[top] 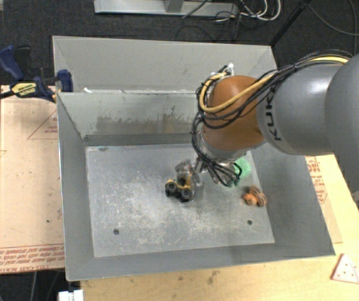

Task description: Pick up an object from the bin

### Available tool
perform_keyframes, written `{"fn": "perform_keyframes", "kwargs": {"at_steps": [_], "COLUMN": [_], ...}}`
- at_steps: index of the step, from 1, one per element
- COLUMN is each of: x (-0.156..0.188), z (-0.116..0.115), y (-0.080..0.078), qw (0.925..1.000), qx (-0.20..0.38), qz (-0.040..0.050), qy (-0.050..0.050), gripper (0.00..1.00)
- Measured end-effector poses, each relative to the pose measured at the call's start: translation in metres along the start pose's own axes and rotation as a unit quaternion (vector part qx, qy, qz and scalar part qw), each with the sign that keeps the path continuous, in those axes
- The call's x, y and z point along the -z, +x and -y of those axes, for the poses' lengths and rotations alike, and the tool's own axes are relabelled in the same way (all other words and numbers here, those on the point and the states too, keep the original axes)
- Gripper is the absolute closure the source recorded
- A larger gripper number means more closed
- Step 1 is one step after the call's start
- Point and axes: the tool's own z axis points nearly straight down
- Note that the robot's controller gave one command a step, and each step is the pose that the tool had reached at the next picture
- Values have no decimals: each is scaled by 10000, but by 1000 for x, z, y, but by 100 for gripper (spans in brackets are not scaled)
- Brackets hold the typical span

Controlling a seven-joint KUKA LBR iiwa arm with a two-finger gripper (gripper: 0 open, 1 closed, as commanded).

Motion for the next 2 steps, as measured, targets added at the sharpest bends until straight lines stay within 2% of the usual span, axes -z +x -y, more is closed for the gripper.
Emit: {"fn": "perform_keyframes", "kwargs": {"at_steps": [1, 2], "x": [72, 72], "z": [-8, -8], "y": [-5, -5], "qw": [10000, 10000], "qx": [65, 65], "qz": [-13, -15], "qy": [-2, -3], "gripper": [100, 100]}}
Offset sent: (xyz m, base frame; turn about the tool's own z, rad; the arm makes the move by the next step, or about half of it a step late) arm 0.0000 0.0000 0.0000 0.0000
